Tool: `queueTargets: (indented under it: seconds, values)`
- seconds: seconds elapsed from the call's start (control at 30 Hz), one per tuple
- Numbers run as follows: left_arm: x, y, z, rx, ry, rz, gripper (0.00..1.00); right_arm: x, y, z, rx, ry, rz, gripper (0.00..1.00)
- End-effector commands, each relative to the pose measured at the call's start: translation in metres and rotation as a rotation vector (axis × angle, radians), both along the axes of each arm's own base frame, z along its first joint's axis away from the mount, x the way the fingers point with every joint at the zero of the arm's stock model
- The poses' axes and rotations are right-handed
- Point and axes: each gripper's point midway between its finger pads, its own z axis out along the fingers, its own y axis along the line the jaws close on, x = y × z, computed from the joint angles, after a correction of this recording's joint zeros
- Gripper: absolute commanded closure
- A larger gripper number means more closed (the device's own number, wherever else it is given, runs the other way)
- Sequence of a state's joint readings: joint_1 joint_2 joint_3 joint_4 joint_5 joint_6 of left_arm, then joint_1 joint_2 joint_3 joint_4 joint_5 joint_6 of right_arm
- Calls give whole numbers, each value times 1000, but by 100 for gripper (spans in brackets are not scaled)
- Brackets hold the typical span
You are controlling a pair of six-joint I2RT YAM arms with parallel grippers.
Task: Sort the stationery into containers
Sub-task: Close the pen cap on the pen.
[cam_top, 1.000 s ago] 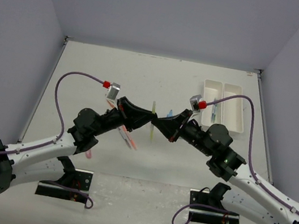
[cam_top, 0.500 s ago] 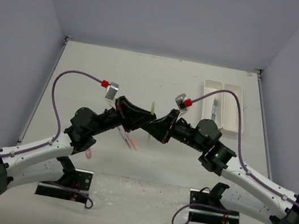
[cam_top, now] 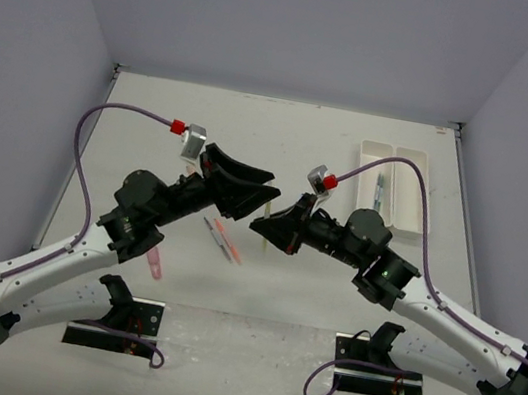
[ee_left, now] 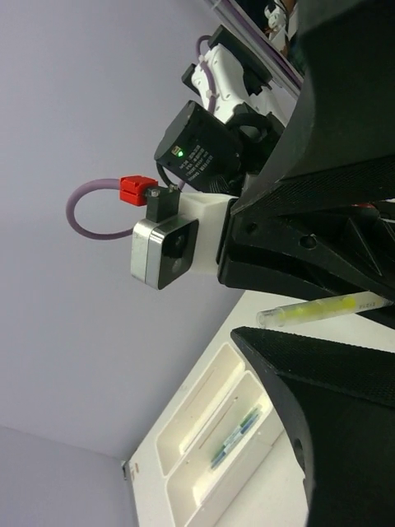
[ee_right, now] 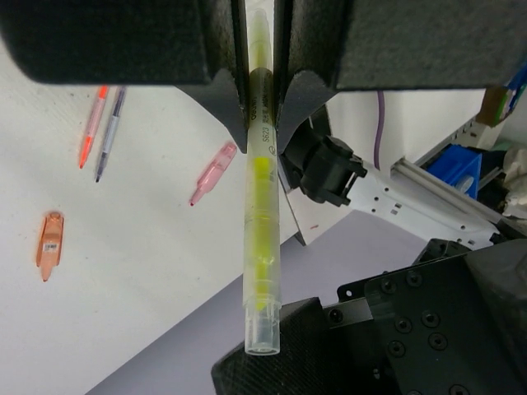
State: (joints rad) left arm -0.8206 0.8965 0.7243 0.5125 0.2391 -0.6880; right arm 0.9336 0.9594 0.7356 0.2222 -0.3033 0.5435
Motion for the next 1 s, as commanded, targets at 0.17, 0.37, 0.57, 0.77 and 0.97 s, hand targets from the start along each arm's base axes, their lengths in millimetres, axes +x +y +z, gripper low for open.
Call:
queueTargets:
  seconds: [0.17,0.37,0.57,0.77,0.97]
  values:
    - [6,-5,-4,54,2,12,73,-3,-2,31,23,-66,6,100]
    - [4,-8,-10,64,20,-11,100,1,-3,37,18,-84,-17,100]
    - [-6,-12,-43,53,101,-75,100,27,-9,74,19,-154,-148,100]
    - [-40,-31,-92,81,183,-147,100,67,-9,117,1,-217,-211,100]
    - [-64,-35,-130,79,255,-184,100,113,-17,150,0,-242,-278,100]
